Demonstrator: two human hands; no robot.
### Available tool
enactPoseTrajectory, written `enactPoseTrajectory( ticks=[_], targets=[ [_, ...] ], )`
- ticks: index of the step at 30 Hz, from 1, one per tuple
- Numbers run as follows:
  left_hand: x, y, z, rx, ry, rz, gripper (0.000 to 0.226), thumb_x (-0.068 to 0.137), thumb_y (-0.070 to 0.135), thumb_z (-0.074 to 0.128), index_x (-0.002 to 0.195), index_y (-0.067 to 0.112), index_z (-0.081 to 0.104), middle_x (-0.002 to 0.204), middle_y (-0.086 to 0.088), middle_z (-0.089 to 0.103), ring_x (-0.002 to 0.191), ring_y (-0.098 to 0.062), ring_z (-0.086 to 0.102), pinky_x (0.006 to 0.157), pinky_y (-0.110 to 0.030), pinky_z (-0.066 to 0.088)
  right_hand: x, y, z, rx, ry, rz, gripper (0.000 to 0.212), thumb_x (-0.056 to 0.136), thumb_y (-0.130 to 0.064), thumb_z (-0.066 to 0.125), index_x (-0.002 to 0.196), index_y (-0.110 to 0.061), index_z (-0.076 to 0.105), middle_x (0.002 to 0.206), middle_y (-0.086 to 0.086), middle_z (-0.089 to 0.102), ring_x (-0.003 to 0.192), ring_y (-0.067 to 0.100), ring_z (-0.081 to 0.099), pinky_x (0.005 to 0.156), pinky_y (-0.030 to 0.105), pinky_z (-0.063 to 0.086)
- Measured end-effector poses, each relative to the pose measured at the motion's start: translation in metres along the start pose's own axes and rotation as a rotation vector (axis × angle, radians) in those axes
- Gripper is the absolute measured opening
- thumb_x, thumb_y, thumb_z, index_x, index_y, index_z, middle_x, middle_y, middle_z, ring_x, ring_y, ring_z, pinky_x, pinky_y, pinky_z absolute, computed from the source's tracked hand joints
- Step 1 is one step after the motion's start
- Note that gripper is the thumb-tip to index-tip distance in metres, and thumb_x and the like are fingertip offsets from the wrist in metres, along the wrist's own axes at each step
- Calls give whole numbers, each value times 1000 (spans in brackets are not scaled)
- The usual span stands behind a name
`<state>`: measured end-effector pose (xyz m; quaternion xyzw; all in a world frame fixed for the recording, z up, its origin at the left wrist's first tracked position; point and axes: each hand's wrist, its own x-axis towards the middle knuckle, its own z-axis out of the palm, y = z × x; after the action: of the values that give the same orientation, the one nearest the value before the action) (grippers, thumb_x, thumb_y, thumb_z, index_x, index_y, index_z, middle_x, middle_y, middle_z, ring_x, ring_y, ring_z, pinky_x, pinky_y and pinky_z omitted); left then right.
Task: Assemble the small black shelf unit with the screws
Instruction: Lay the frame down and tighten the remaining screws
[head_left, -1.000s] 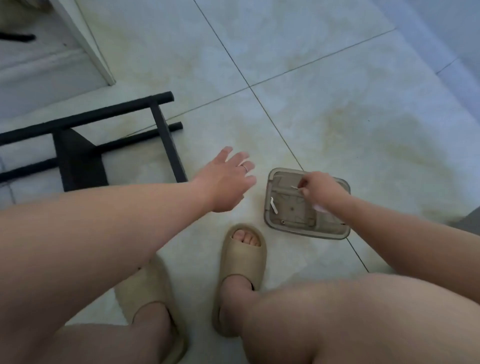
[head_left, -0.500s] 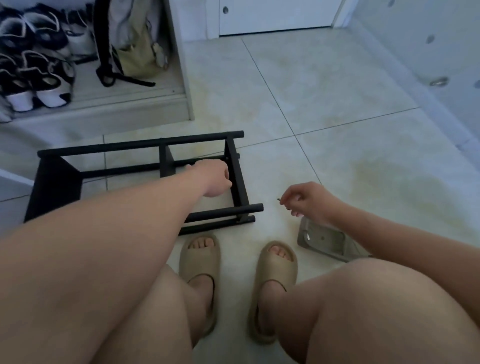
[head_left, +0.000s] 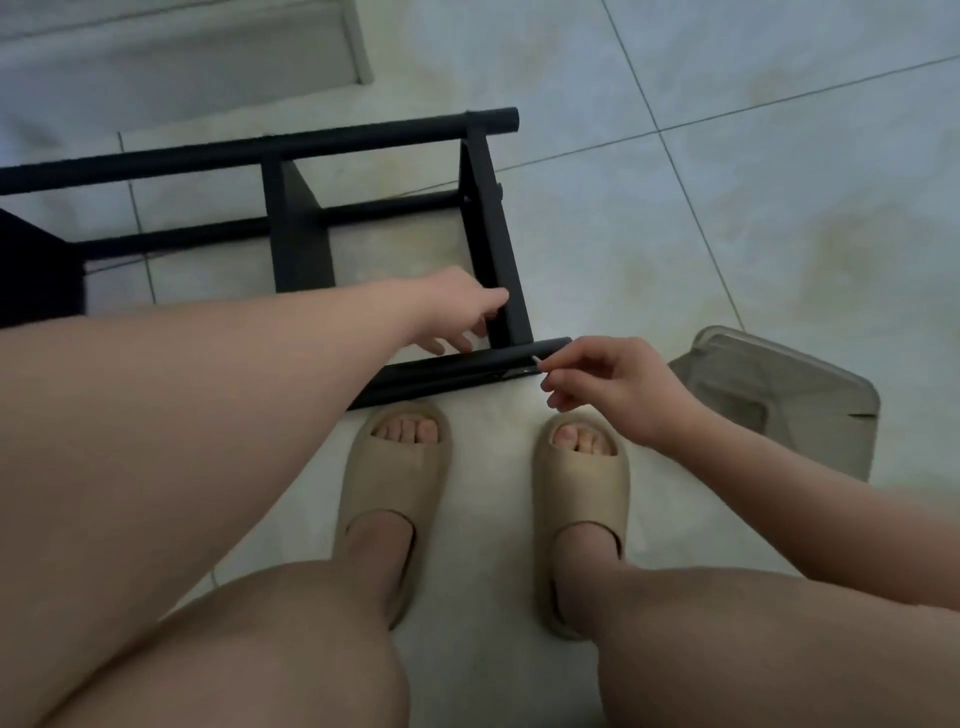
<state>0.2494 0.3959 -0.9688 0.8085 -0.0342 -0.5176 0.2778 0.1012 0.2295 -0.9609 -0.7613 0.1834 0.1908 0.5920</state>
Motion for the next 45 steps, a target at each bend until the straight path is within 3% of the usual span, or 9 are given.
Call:
enactPoseTrajectory(
  ticks=[3,5,7,10,14,22,30,36,45],
  targets=[
    [23,-12,11,-153,42,40,50,102,54,43,128,15,61,120,-3,68,90,-19,68,83,-33,54,2,11,5,100,29,20,17,95,1,65,94,-13,75,82,11,75,77,23,73,77,69,55],
    [32,-24,17,-87,26,62,58,99,61,43,126,15,65,117,-4,71,97,-24,69,98,-38,51,2,17,6,145,47,17,16,95,2,64,96,-10,74,82,9,75,76,22,72,78,76,50],
    [34,-32,20,-106,-36,109,56,98,61,45,118,14,69,108,-6,76,88,-26,74,92,-37,55,1,20,6,168,53,17,17,95,3,64,97,-10,74,83,9,75,75,19,72,74,77,47],
    [36,-31,23,-167,-89,156,48,100,51,50,110,7,67,99,-14,76,71,-33,74,65,-35,58,2,24,6,183,52,1,20,95,5,63,96,-12,75,84,11,75,74,18,73,74,74,48],
    [40,-32,29,-131,-43,190,49,99,51,52,106,4,66,89,-20,75,65,-35,72,50,-28,53,5,29,12,208,46,-20,21,93,6,63,94,-13,73,84,7,76,75,19,73,75,57,56],
    [43,-36,33,-136,20,278,49,100,47,53,96,-1,65,75,-23,71,54,-31,70,47,-29,50,12,31,26,257,54,-57,25,91,10,64,91,-13,73,78,4,73,70,11,70,61,13,50],
    [37,-35,34,-99,61,327,45,103,39,51,89,-2,62,61,-12,67,48,-20,67,48,-27,49,18,29,35,204,149,-85,28,91,8,66,86,-20,70,81,12,72,68,13,71,56,11,48],
    [35,-34,32,-93,61,333,46,103,39,50,93,-4,62,75,-22,69,50,-22,68,53,-34,52,20,33,38,111,180,-105,31,92,3,68,85,-27,68,81,4,74,70,13,74,60,11,50],
    [34,-37,30,-100,63,333,45,103,38,49,92,-3,62,80,-24,69,52,-24,68,61,-46,55,21,38,46,111,194,-102,7,89,-20,64,88,-26,67,79,-2,74,73,19,74,73,34,61]
  ],
)
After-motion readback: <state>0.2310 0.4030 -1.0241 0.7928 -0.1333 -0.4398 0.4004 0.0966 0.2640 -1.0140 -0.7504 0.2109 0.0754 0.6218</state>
